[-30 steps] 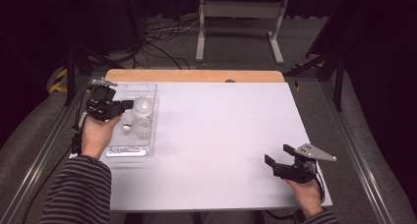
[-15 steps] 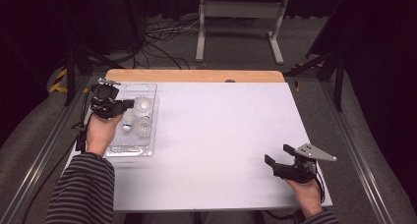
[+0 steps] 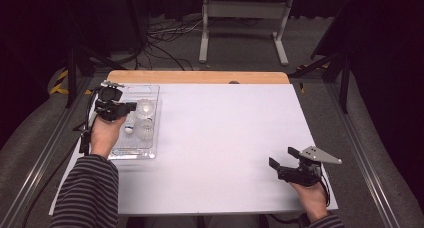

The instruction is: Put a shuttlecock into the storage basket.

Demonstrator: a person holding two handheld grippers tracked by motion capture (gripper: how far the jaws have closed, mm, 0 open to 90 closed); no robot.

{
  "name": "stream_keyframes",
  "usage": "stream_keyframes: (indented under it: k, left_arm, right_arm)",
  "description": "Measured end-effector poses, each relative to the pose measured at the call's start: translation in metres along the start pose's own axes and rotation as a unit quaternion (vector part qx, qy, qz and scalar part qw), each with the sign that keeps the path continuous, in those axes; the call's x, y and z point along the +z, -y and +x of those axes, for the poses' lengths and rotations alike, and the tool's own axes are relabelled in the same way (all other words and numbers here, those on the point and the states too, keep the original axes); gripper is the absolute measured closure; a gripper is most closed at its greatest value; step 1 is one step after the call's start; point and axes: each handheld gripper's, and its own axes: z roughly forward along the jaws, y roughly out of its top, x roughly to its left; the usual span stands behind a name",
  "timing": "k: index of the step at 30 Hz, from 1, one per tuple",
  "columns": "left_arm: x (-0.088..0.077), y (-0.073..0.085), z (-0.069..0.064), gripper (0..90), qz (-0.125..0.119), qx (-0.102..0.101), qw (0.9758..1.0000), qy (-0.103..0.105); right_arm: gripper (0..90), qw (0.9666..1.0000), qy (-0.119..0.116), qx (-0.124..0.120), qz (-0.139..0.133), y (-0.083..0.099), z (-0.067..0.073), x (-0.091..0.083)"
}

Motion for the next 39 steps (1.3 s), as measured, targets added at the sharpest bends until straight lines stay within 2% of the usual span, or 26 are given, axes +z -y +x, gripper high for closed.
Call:
stream_keyframes:
  k: [7,15,25,39]
  left_arm:
    - [0.007,0.002,0.004,89.6,0.008,-0.008,0.9999,-0.005]
    - [0.014,0.004,0.004,89.3,0.021,-0.006,0.9997,-0.014]
    - [0.018,0.009,0.007,89.3,0.025,-0.011,0.9995,-0.014]
    - [0.026,0.014,0.008,86.9,0.036,-0.009,0.9991,-0.019]
  right_arm:
    - [13.6,1.0000,0.001,0.001,0.001,0.000,0.000,0.000]
    - [13.6,1.0000,0.000,0.000,0.000,0.000,0.000,0.000]
    - [13.6,1.0000,-0.001,0.001,0.000,0.000,0.000,0.000]
    - [13.5,1.0000,-0.001,0.001,0.001,0.000,0.000,0.000]
